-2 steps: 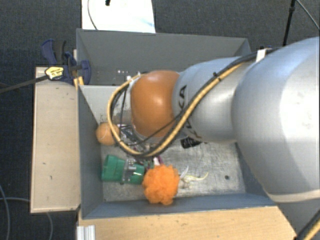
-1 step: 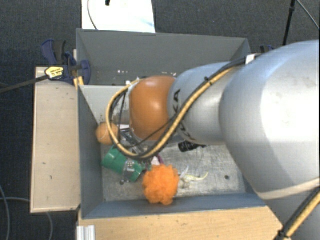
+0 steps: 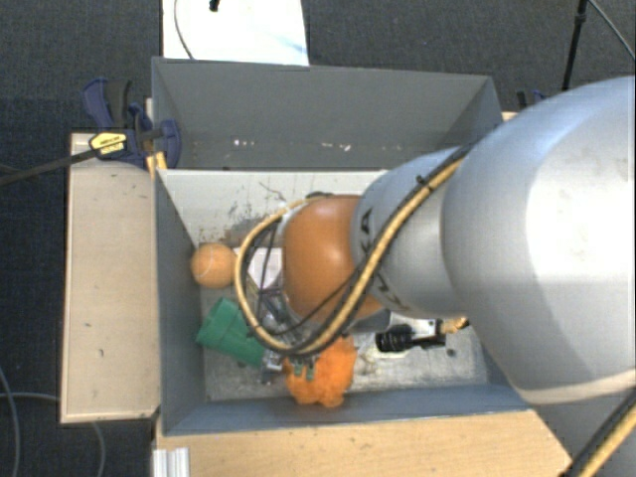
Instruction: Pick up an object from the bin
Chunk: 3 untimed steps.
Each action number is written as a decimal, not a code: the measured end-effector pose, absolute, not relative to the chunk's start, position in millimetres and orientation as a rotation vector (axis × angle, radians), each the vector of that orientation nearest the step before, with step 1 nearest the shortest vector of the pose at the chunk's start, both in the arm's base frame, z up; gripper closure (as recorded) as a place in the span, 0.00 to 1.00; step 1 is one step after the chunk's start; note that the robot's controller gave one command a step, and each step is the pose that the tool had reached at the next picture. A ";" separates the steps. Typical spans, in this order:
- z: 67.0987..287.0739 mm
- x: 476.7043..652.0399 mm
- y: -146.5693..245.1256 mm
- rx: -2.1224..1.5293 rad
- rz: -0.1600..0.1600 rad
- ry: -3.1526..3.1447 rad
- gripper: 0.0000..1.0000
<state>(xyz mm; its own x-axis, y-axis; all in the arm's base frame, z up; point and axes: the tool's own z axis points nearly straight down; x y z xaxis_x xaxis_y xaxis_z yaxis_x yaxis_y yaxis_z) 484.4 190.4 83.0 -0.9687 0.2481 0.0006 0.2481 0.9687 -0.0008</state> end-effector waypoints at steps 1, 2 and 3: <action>83.0 484.5 190.4 -0.397 0.001 -3.116 1.00; 133.4 487.4 194.3 -0.389 0.004 -3.112 1.00; 200.2 501.1 191.3 -0.207 0.002 -3.133 1.00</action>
Offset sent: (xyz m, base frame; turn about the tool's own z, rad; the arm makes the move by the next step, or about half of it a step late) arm 0.0134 0.0119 0.1549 -0.0116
